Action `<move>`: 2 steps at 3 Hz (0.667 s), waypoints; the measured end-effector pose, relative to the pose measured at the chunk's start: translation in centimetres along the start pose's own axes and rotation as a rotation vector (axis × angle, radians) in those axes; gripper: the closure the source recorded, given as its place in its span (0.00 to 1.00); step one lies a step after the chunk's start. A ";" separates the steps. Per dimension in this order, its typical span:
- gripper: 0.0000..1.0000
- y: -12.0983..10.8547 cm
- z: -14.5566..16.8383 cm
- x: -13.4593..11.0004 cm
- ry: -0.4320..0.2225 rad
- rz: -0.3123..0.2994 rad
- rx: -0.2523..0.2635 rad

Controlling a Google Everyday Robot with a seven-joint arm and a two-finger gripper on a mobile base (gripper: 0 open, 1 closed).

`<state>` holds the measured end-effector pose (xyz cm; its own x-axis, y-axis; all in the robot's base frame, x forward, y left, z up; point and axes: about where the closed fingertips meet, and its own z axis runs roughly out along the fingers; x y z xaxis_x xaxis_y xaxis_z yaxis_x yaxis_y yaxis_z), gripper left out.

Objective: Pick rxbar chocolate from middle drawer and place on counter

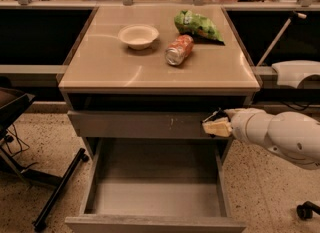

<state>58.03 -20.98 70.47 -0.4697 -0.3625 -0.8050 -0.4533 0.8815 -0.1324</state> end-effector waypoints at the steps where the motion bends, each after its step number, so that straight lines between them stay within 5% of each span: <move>1: 1.00 -2.9 -5.8 -5.9 -0.084 -0.069 0.072; 2: 1.00 -5.2 -12.8 -13.5 -0.143 -0.159 0.135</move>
Offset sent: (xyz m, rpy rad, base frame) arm -0.0049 -0.0567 0.3270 -0.2102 -0.3157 0.0040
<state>57.05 -24.55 89.42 -0.2844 -0.4620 -0.8400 -0.4036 0.8525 -0.3322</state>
